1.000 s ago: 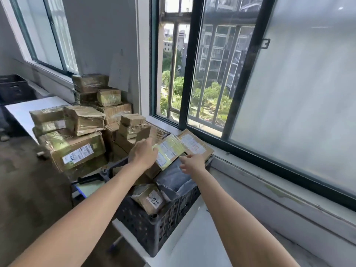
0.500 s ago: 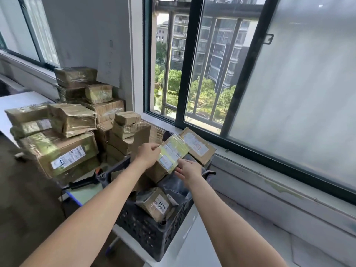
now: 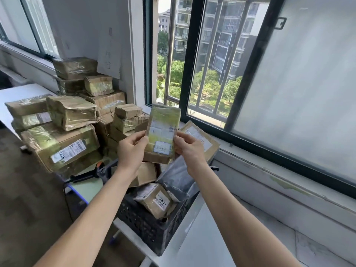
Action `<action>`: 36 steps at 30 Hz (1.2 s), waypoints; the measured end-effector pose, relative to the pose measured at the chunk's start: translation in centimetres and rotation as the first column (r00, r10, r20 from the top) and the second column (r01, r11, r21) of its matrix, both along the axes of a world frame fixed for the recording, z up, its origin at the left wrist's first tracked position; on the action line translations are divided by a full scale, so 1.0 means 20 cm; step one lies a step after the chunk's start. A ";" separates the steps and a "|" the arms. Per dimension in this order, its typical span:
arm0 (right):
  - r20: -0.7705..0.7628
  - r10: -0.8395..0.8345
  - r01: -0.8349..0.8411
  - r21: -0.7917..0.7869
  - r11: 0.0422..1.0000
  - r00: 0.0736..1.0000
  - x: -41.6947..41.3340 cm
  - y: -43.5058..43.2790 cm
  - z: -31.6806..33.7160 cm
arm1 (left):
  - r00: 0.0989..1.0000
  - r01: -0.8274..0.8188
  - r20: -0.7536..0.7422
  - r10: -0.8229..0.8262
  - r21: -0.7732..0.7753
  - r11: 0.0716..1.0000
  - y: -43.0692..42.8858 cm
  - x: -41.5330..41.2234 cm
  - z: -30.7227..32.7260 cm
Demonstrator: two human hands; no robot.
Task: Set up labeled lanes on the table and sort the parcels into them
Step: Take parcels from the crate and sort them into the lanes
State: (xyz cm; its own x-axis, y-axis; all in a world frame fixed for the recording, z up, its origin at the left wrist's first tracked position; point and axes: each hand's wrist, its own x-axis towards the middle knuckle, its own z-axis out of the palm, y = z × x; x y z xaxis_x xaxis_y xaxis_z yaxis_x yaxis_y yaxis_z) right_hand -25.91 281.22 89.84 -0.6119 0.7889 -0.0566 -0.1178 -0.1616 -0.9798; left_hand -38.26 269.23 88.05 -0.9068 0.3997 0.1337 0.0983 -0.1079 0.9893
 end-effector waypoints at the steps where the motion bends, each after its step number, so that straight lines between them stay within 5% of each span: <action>1: -0.019 -0.003 0.004 0.047 0.999 1.000 0.02 0.00 0.03 | 1.000 0.003 0.001 -0.003 0.043 0.999 0.00 0.03 0.02; 10: -0.097 -0.140 0.166 0.377 0.911 0.985 0.43 0.13 0.24 | 0.963 0.262 -0.108 -0.248 0.150 0.953 0.19 0.32 0.29; 21: -0.096 -0.308 0.322 0.349 0.880 0.946 0.98 0.22 0.16 | 0.840 0.542 -0.091 -0.534 0.120 0.832 0.44 0.73 0.24; 36: -0.074 -0.449 0.452 0.255 0.855 0.891 1.39 0.14 -0.18 | 0.734 0.678 0.016 -0.678 0.040 0.734 0.48 1.05 -0.04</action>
